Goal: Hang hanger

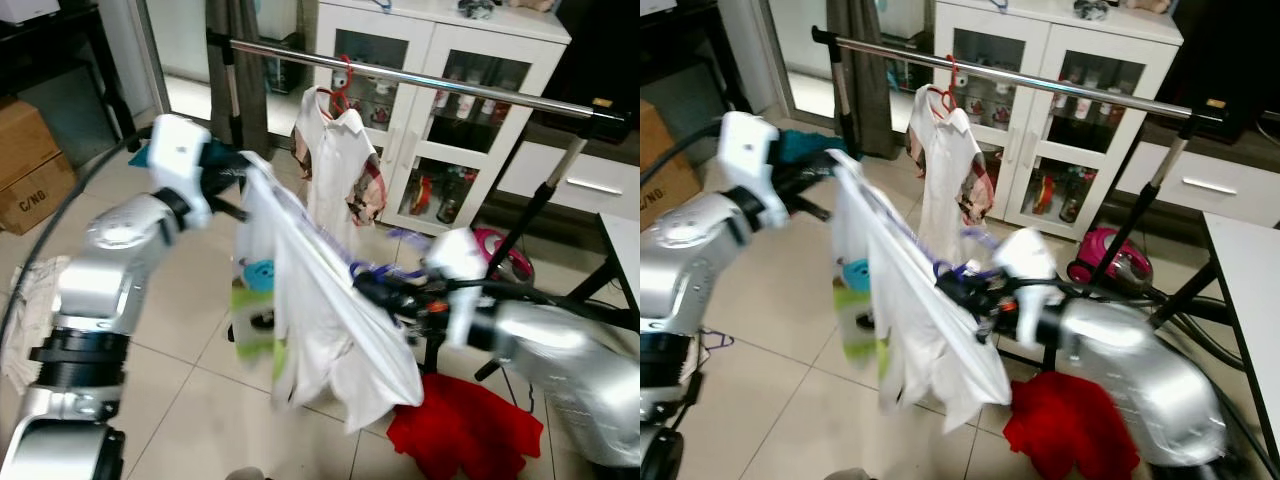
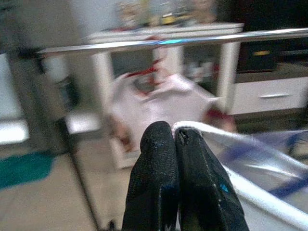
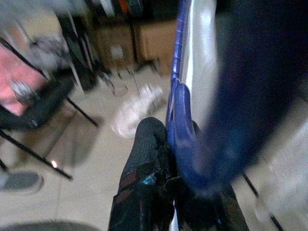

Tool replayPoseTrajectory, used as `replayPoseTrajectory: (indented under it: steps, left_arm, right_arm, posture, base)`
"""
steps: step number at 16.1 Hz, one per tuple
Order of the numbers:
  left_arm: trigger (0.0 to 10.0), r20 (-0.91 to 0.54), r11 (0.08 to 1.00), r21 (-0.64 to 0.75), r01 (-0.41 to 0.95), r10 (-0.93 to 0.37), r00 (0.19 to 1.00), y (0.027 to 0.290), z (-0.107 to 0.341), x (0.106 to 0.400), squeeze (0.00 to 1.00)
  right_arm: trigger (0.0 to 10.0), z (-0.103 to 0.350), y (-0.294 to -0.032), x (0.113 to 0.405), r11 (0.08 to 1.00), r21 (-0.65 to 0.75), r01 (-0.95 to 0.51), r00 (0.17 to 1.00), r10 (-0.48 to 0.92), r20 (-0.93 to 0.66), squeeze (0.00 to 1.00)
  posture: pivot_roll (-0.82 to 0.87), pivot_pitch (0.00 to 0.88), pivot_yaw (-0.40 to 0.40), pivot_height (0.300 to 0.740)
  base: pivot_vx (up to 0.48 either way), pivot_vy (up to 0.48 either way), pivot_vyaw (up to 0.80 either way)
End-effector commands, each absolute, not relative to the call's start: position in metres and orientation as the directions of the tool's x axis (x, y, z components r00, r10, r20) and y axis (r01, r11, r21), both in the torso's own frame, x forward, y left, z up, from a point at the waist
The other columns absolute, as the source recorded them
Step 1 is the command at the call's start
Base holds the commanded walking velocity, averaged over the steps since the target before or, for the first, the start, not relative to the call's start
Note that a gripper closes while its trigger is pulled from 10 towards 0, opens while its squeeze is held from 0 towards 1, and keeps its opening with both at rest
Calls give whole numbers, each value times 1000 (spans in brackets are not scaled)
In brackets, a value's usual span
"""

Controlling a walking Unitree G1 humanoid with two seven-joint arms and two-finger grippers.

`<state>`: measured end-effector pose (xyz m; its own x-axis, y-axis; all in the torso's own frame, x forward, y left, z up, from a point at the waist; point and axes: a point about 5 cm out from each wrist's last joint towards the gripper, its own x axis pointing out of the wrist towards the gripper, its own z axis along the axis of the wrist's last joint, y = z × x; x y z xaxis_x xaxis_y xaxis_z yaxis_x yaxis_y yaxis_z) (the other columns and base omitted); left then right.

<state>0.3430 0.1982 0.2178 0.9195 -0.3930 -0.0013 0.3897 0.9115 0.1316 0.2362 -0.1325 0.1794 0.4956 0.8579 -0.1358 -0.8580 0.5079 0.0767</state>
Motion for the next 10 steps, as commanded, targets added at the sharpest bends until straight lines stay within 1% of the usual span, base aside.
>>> replayPoseTrajectory:
  steps: [1,2,3,4,5,6,7,8,9,10]
  left_arm:
    - [0,72,951,124,283,-293,954,217,233,348,0]
    - [0,66,962,97,253,-260,963,222,228,353,0]
    - [0,46,964,72,255,-259,965,222,221,356,0]
    - [0,39,957,31,289,-290,956,213,216,357,0]
    - [0,41,936,7,351,-351,935,200,213,355,0]
    - [0,45,906,-16,424,-423,905,185,211,352,0]
    - [0,53,825,-50,563,-560,827,152,208,342,0]
    - [0,68,765,-79,640,-636,769,126,205,333,0]
    - [0,76,737,-91,670,-666,742,115,204,329,0]
    - [0,101,654,-122,746,-740,665,85,205,314,0]
  right_arm:
    - [0,180,-141,229,483,116,-868,468,874,-135,0]
    - [0,182,-143,226,469,130,-873,456,882,-121,0]
    - [0,184,-144,226,472,149,-869,462,881,-99,0]
    - [0,184,-146,231,514,166,-841,506,858,-90,0]
    - [0,182,-148,240,588,169,-791,580,809,-99,0]
    - [0,181,-150,250,661,176,-729,654,749,-104,0]
    - [0,182,-150,268,759,228,-609,765,639,-82,0]
    - [0,185,-149,279,783,288,-552,809,586,-43,0]
    - [0,187,-147,282,781,309,-542,818,575,-19,0]
    - [0,194,-143,292,772,375,-513,843,535,52,0]
  posture:
    - [91,0,-33,740]
    - [86,0,-28,740]
    - [81,0,-23,740]
    - [78,0,-16,740]
    - [75,0,-12,740]
    - [73,0,-9,740]
    - [70,0,-3,740]
    - [72,0,-12,740]
    - [76,0,-22,740]
    - [86,0,-38,740]
  base:
    - [0,0,0]
    - [0,0,0]
    - [0,0,0]
    - [0,0,0]
    - [0,0,0]
    - [0,0,0]
    - [0,0,0]
    - [0,0,0]
    - [0,0,0]
    - [0,0,0]
